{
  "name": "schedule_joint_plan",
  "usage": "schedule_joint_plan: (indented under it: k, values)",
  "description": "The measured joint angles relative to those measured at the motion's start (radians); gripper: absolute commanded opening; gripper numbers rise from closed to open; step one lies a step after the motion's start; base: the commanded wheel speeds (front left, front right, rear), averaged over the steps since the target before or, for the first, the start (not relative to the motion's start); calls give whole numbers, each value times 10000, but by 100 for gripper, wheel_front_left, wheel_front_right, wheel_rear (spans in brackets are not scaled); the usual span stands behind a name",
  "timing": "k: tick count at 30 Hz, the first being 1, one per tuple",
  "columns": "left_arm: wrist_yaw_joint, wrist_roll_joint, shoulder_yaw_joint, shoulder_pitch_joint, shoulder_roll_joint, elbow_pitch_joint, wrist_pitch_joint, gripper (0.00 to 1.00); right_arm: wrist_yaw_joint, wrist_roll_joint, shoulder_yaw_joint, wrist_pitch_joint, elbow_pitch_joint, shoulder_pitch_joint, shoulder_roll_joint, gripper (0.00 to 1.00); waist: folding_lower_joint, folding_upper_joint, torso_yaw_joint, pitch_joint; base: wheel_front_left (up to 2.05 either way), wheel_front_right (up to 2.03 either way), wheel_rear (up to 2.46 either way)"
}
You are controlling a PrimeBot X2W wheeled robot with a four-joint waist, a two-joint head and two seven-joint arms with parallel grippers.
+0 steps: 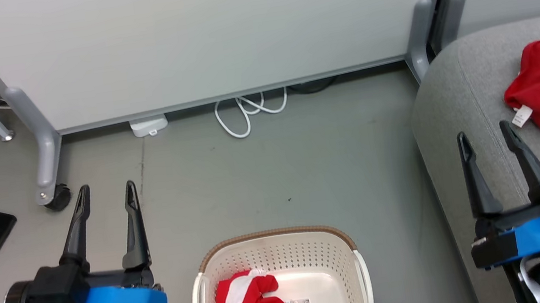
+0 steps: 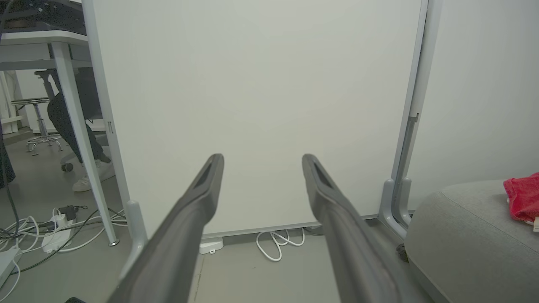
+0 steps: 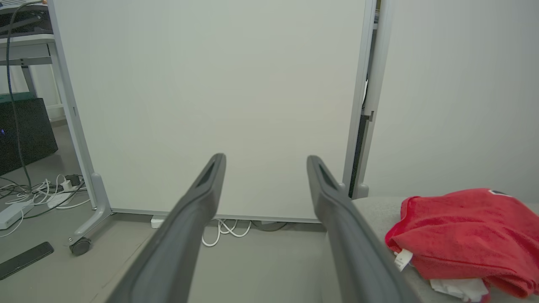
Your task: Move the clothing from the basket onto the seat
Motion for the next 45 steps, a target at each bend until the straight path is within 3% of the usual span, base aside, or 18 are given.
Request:
schedule_joint_plan:
  k: [11,29,37,45]
  values:
    - [-17,240,196,990,-127,307,0,100,0,-52,-109,0,192,1120,115,100,1,0,263,-792,0,0,0]
    - [-19,146,-159,938,46,499,0,100,0,213,-29,0,397,1241,134,100,2,0,97,-706,0,0,0]
    - [-58,-77,-1285,-380,792,1091,0,100,0,219,86,0,174,694,140,100,2,0,-9,-43,0,0,0]
    - [-58,-387,-2980,-2390,1557,2449,0,100,2,-59,232,0,-274,-523,144,100,4,0,-223,1298,0,0,0]
